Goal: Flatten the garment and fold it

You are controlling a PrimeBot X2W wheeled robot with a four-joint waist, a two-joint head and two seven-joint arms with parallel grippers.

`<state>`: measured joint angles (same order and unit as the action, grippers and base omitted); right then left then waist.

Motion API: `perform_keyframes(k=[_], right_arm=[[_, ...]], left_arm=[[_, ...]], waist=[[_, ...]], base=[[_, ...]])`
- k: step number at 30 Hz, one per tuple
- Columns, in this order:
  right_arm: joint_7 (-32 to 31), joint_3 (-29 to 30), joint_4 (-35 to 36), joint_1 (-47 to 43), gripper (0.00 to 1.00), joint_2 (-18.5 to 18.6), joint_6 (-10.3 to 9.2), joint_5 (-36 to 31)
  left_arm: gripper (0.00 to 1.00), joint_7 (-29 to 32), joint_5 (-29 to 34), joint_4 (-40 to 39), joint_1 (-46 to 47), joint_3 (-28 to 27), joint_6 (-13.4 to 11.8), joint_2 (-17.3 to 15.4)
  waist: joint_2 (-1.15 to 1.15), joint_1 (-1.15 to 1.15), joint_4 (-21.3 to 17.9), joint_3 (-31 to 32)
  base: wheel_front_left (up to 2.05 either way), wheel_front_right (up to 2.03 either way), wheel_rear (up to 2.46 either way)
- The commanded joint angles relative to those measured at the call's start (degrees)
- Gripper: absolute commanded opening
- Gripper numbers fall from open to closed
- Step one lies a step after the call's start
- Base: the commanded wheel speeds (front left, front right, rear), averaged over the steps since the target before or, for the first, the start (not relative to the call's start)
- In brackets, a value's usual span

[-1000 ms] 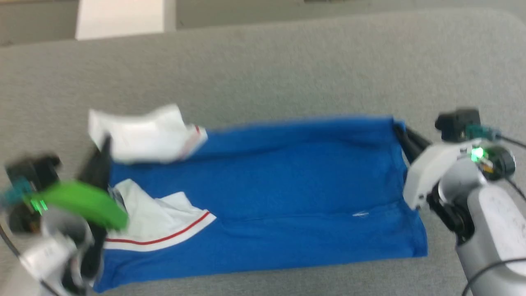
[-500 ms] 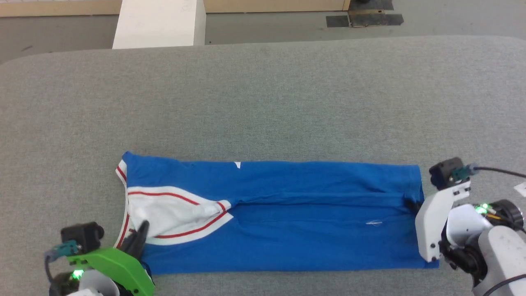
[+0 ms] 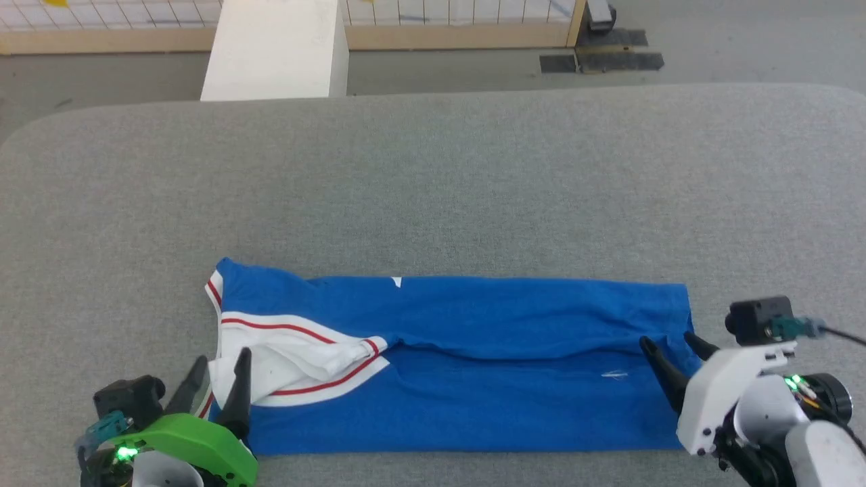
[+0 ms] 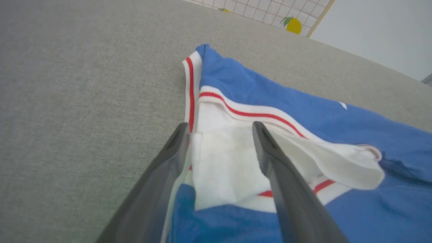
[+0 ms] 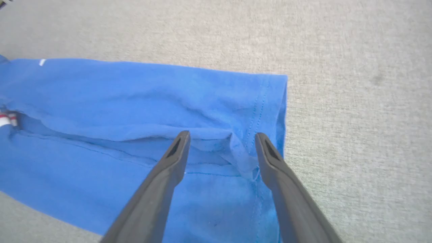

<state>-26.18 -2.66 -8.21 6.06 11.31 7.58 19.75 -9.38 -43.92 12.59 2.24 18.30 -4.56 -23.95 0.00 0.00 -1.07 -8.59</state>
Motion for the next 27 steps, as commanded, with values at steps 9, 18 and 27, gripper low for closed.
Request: perform_keyframes(k=[9,18,27], right_arm=[[11.5,6.8,7.0,-7.2,1.0,-7.2,-0.09,-3.1],[13.4,10.1,2.1,-5.0,1.0,-8.4,-0.09,-1.2],[0.1,11.8,-7.5,0.7,1.0,-8.4,-0.09,-7.0]], left_arm=[[1.0,-5.5,9.9,-5.9,0.3,-2.6,-4.3,0.6],[1.0,-5.6,18.9,-8.2,4.6,-6.2,-4.6,3.2],[1.0,-5.6,21.9,-5.2,6.9,-9.1,-2.6,6.0]], waist=[[0.0,0.0,0.7,2.9],[0.0,0.0,0.7,3.8],[0.0,0.0,0.4,3.0]], base=[[0.0,0.0,0.0],[0.0,0.0,0.0],[0.0,0.0,0.0]])
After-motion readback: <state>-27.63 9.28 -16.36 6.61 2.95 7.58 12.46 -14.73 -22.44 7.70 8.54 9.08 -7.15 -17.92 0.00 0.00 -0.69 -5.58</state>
